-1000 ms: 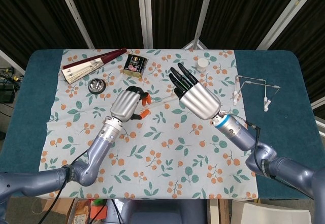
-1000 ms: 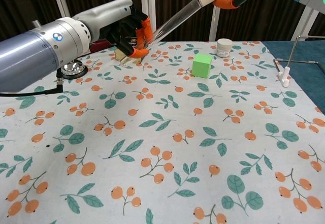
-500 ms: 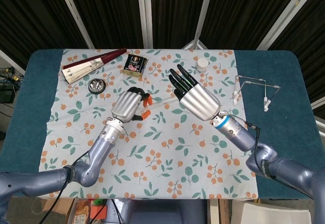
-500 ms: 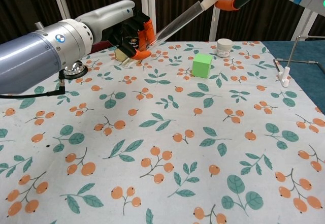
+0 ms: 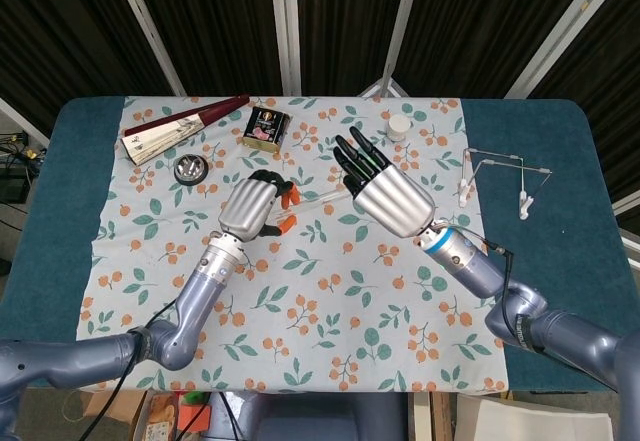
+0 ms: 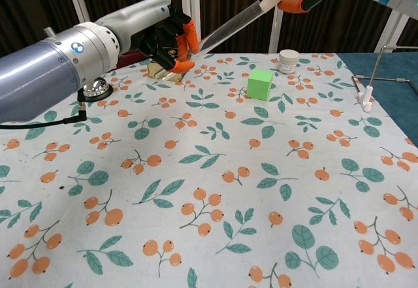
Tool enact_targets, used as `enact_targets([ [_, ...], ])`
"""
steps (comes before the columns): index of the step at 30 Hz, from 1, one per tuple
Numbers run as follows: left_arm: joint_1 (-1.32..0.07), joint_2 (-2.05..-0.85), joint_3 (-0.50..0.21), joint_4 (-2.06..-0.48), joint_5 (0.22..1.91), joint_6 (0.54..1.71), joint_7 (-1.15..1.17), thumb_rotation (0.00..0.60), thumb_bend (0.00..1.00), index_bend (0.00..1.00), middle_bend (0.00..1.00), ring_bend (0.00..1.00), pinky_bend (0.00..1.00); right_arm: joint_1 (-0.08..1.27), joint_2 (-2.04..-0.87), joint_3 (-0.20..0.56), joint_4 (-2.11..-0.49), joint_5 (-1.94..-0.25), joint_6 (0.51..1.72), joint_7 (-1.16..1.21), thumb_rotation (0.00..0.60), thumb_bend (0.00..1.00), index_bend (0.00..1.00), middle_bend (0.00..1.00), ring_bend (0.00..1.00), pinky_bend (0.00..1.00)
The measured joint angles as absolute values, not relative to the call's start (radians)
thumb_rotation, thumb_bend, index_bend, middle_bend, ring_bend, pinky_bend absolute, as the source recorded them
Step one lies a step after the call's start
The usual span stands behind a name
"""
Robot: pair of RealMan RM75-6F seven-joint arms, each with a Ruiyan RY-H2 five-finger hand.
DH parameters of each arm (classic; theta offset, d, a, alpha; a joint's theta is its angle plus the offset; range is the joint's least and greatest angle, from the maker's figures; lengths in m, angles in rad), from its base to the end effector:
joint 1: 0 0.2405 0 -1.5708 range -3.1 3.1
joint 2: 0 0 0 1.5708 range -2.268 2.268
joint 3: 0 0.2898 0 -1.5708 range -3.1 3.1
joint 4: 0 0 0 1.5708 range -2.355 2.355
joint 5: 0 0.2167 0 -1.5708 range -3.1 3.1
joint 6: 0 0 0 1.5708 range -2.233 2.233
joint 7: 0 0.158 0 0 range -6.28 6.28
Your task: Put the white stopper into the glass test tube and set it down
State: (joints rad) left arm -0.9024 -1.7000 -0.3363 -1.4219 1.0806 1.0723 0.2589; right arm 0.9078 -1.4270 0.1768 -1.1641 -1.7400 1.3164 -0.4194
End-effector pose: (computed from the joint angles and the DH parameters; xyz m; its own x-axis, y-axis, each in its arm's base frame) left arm -0.0636 0.4157 -0.0322 0.1796 0.1309 0.9750 0.9004 -0.4212 -0.1093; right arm -0.0919 -0.4290 0.0800 0.5512 0.6354 0.5408 -0.2342 -0.5042 0.8312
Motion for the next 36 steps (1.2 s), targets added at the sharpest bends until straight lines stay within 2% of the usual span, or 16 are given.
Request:
enact_targets([
  [36,-0.904,-1.724,-0.348,-1.411,1.097,1.104,0.263,0.6,0.56,0.64,0.71,0.3,0.25,0.907,-1.419,0.181,-1.199,-1.739,1.309,-0.435,0.6,0.46,0.74,0.23,0.0,0.0],
])
